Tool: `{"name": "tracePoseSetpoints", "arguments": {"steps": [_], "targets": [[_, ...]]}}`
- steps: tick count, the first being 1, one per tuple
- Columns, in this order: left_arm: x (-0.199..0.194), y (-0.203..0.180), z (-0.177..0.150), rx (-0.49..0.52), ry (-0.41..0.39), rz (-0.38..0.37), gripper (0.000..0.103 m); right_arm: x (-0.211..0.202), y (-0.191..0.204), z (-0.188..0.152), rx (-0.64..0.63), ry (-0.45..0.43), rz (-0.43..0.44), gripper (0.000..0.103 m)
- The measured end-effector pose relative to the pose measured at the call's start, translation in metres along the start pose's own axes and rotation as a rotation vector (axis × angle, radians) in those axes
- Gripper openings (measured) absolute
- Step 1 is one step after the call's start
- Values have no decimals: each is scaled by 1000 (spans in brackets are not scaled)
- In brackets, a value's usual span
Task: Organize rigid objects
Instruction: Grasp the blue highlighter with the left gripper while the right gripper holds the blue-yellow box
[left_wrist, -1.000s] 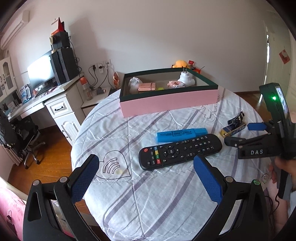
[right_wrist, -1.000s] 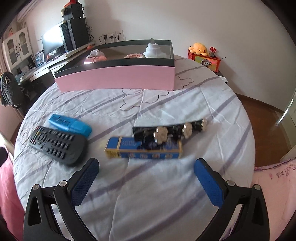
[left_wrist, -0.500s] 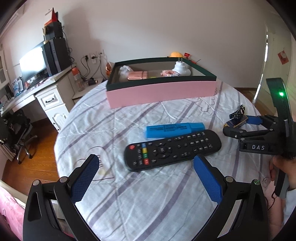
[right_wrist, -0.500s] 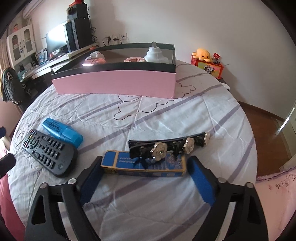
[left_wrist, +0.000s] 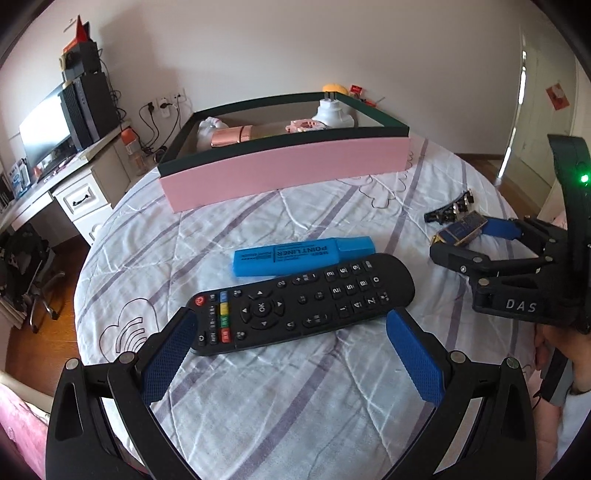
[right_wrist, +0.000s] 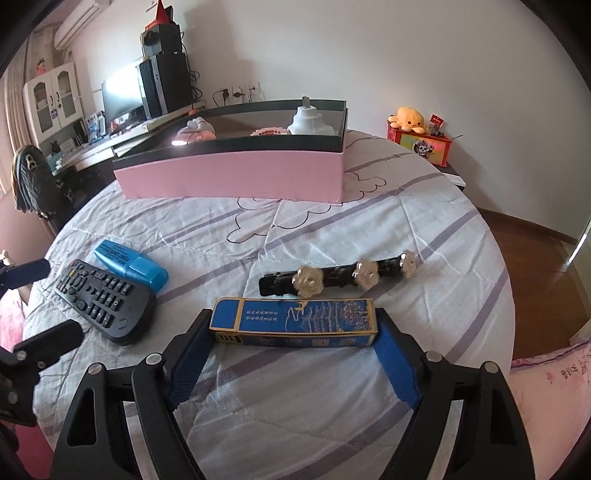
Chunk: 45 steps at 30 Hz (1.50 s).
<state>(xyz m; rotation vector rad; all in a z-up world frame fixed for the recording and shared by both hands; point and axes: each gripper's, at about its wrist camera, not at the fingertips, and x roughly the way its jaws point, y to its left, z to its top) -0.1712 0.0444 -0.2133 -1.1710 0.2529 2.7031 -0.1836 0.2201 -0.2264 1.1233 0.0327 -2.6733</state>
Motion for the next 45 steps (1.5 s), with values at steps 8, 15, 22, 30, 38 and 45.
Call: {"name": "tracePoseSetpoints", "arguments": {"steps": [8, 15, 22, 30, 38, 45], "targets": [[0, 9, -2, -10, 10, 23, 103, -7, -3, 3, 17, -4, 45, 84], [5, 19, 14, -42, 12, -22, 103, -14, -5, 2, 21, -3, 44, 84], [18, 26, 34, 21, 9, 45, 103, -12, -8, 4, 16, 13, 56, 84], [38, 35, 37, 96, 63, 41, 103, -4, -12, 10, 15, 26, 78, 84], [52, 30, 46, 135, 78, 31, 103, 4, -9, 14, 7, 38, 82, 84], [70, 28, 52, 133, 109, 65, 103, 7, -10, 15, 6, 39, 80, 84]]}}
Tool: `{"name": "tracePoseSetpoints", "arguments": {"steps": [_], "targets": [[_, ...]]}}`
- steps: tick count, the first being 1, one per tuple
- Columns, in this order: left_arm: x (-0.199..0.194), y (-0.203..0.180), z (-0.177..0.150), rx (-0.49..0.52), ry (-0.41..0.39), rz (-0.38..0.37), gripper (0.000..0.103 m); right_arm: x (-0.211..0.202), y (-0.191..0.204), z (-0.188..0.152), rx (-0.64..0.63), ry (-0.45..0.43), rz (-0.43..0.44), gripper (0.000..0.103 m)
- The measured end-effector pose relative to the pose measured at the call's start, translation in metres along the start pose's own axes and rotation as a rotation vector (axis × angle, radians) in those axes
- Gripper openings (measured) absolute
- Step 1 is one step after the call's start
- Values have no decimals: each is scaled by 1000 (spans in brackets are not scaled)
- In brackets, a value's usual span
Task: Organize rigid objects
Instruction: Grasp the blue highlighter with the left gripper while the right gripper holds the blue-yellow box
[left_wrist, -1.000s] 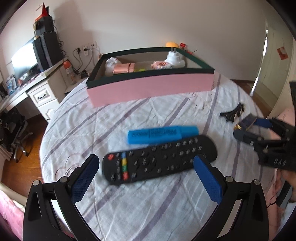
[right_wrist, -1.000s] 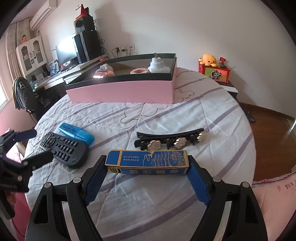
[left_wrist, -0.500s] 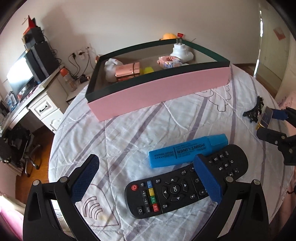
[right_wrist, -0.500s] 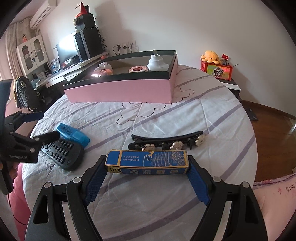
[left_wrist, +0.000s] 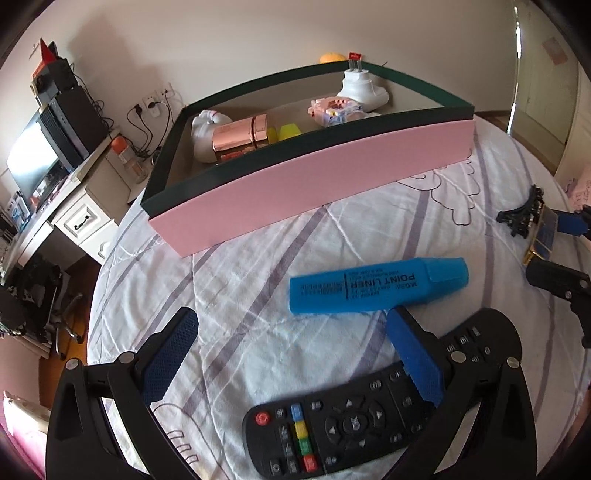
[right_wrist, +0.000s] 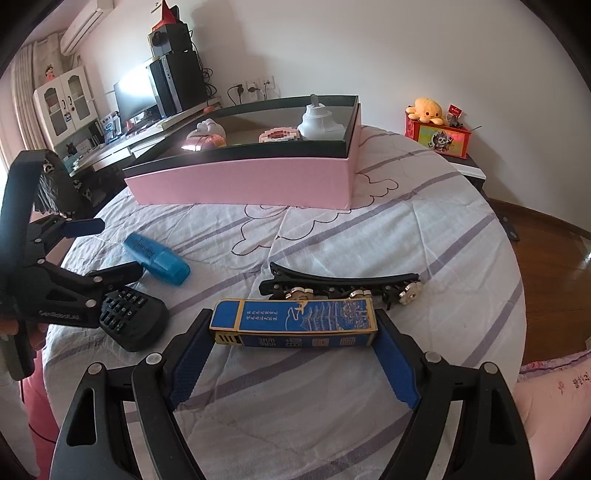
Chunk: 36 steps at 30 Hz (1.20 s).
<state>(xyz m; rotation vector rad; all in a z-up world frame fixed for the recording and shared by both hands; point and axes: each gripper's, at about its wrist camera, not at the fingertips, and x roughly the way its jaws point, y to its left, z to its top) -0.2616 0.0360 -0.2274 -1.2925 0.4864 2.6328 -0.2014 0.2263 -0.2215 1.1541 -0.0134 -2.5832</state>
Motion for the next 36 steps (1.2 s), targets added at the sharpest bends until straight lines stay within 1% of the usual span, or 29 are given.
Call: {"name": "tracePoseSetpoints", "arguments": {"steps": [5, 10, 12, 17, 19, 21, 23, 24, 25, 27, 29, 31, 32, 34, 36], "targets": [[-1, -8, 5, -16, 12, -20, 103, 2, 0, 1, 3, -6, -10, 84], [-21, -11, 5, -109, -29, -148, 103, 2, -1, 0, 0, -8, -5, 84], [-20, -14, 9, -177, -21, -180, 103, 2, -2, -1, 0, -11, -3, 84], [-2, -27, 20, -263, 51, -185, 103, 3, 0, -1, -14, -10, -15, 84], [10, -29, 24, -304, 118, -169, 103, 3, 0, -1, -14, -10, -13, 84], [13, -29, 24, -331, 126, -164, 103, 3, 1, -2, -19, -10, -12, 84], [13, -27, 24, -338, 103, -171, 101, 3, 1, -2, -22, -11, -11, 84], [13, -26, 23, -341, 85, -169, 96, 3, 1, -2, -23, -11, -10, 84], [13, -24, 22, -342, 73, -159, 88, 3, 1, -2, -24, -11, -10, 84], [12, -21, 19, -330, 63, -160, 85, 3, 0, -2, -23, -11, -9, 84], [8, -18, 15, -317, 51, -168, 78, 3, 1, -2, -23, -11, -9, 84], [5, -13, 11, -308, 41, -164, 68, 3, 1, -3, -24, -11, -11, 85], [4, -11, 9, -300, 40, -165, 66, 3, 1, -3, -25, -10, -12, 85], [1, -5, 4, -289, 40, -152, 58, 3, 2, -3, -27, -9, -15, 85], [-1, 2, 2, -284, 36, -136, 55, 3, 2, -3, -28, -8, -16, 85]]}}
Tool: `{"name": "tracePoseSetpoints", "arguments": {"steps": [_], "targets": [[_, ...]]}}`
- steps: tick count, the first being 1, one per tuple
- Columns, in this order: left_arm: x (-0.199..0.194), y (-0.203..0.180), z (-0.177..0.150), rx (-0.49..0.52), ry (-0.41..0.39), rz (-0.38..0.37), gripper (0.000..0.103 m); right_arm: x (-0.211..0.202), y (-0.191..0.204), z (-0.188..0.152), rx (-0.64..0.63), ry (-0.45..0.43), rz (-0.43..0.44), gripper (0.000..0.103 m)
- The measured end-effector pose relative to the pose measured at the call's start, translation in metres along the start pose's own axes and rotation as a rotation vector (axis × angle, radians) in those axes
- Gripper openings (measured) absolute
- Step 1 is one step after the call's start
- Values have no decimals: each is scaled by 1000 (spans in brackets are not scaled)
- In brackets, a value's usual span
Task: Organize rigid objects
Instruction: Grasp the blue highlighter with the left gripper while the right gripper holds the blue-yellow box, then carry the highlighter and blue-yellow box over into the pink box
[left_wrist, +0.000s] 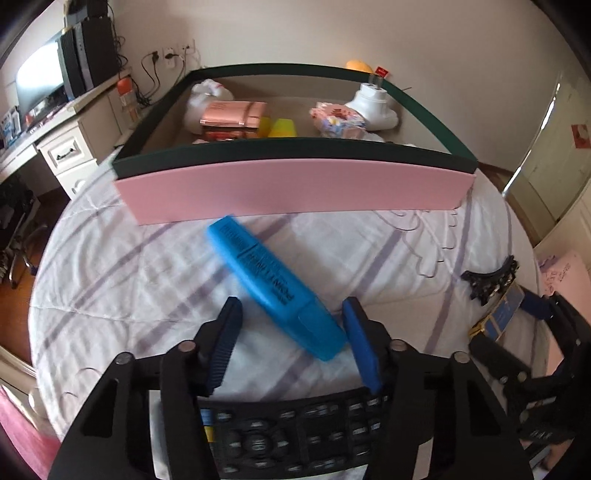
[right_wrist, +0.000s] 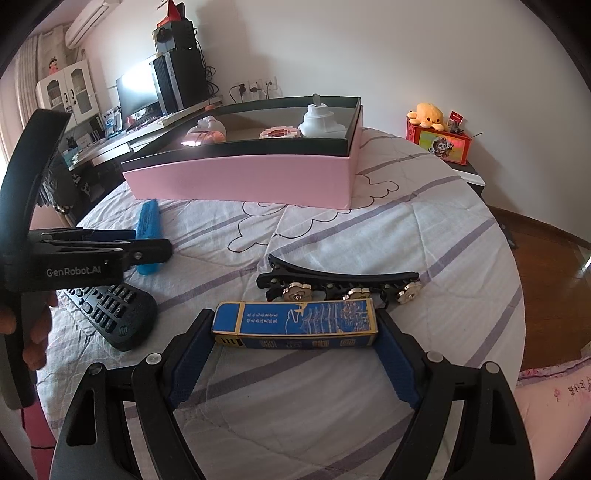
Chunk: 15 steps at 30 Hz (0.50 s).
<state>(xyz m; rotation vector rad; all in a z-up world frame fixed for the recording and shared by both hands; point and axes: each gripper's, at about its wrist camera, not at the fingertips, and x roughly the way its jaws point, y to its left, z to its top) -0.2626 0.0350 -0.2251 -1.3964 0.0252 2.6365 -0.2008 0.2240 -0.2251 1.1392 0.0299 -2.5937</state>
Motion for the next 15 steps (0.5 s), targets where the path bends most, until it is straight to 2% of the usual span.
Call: {"name": "tracePoseSetpoints", "arguments": {"steps": [3, 8, 9, 12, 13, 14, 15], "targets": [[-2, 13, -2, -14, -3, 0, 44, 0, 0, 0, -1, 2, -2, 85], [-2, 23, -1, -50, -9, 40, 43, 0, -1, 0, 8, -2, -1, 85], [-1, 22, 0, -46, -11, 49, 45, 0, -1, 0, 8, -2, -2, 85], [8, 18, 6, -48, 3, 63, 71, 1, 0, 0, 0, 2, -12, 85], [11, 17, 8, -44, 0, 67, 71, 1, 0, 0, -1, 3, -14, 85], [12, 13, 9, -22, -17, 85, 65, 1, 1, 0, 0, 3, -14, 85], [12, 11, 9, -1, -31, 94, 43, 1, 0, 0, -1, 2, -14, 85]]}}
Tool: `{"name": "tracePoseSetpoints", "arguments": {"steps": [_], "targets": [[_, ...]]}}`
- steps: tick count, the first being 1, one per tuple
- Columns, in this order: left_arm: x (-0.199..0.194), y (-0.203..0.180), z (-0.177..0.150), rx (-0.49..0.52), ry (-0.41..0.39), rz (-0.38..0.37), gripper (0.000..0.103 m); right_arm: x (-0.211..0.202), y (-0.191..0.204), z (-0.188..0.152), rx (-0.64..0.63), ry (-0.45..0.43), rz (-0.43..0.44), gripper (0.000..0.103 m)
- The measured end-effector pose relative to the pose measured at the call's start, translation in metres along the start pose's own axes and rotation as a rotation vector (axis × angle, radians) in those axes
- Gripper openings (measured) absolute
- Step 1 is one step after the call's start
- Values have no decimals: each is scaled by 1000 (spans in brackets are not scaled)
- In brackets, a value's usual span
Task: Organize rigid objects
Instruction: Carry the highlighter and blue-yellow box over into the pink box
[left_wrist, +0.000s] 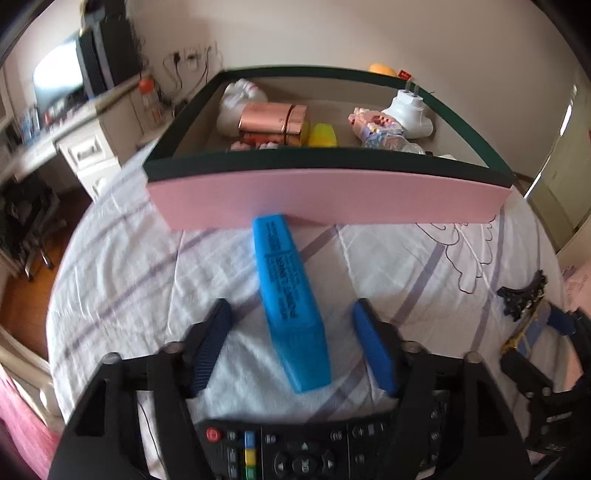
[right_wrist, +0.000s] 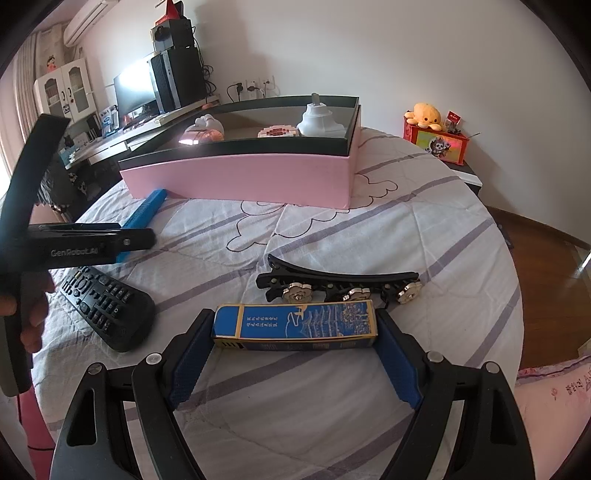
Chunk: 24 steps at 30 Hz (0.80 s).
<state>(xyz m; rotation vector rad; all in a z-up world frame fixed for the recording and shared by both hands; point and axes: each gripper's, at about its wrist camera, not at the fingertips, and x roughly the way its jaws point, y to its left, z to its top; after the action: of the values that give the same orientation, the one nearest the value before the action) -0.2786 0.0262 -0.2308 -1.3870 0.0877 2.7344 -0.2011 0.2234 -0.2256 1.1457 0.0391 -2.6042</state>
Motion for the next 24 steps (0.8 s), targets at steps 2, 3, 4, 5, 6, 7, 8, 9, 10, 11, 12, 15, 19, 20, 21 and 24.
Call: {"name": "tracePoseSetpoints", "arguments": {"steps": [2, 3, 4, 5, 6, 7, 8, 9, 10, 11, 12, 15, 19, 20, 21, 24], "targets": [[1, -1, 0, 18, -17, 0, 30, 0, 0, 0, -1, 1, -2, 85], [0, 1, -1, 18, -22, -14, 28, 0, 0, 0, -2, 1, -2, 85], [-1, 3, -1, 15, -26, -18, 27, 0, 0, 0, -3, -1, -6, 84], [-3, 5, -2, 9, -33, -14, 27, -1, 0, 0, -1, -4, -9, 84], [-6, 6, -3, 11, -43, 0, 27, -1, 0, -1, 0, -6, -12, 84], [-9, 7, -5, 22, -46, 6, 27, -1, 0, 0, -1, -6, -16, 84], [-12, 8, -5, 20, -51, 5, 27, -1, 1, 0, 0, -7, -23, 84], [-15, 8, -6, 18, -55, 2, 27, -2, 2, 0, 2, -7, -28, 84], [-18, 8, -7, 23, -59, -3, 27, -2, 2, 1, 2, -7, -33, 84], [-22, 8, -7, 29, -63, -6, 27, -3, 3, 1, 5, -12, -37, 84], [-26, 8, -7, 35, -69, -5, 27, -4, 3, 1, 9, -14, -37, 84], [-39, 9, -7, 40, -94, -16, 27, -7, 6, 2, 10, -20, -39, 84], [-54, 8, -9, 54, -118, -23, 27, -16, 13, 6, 2, -39, -41, 84], [-59, 7, -9, 58, -128, -29, 27, -19, 15, 8, 0, -50, -41, 84], [-63, 8, -10, 57, -133, -30, 27, -22, 17, 9, -2, -59, -43, 84], [-77, 8, -11, 58, -160, -32, 27, -34, 23, 13, -9, -91, -50, 84]]}}
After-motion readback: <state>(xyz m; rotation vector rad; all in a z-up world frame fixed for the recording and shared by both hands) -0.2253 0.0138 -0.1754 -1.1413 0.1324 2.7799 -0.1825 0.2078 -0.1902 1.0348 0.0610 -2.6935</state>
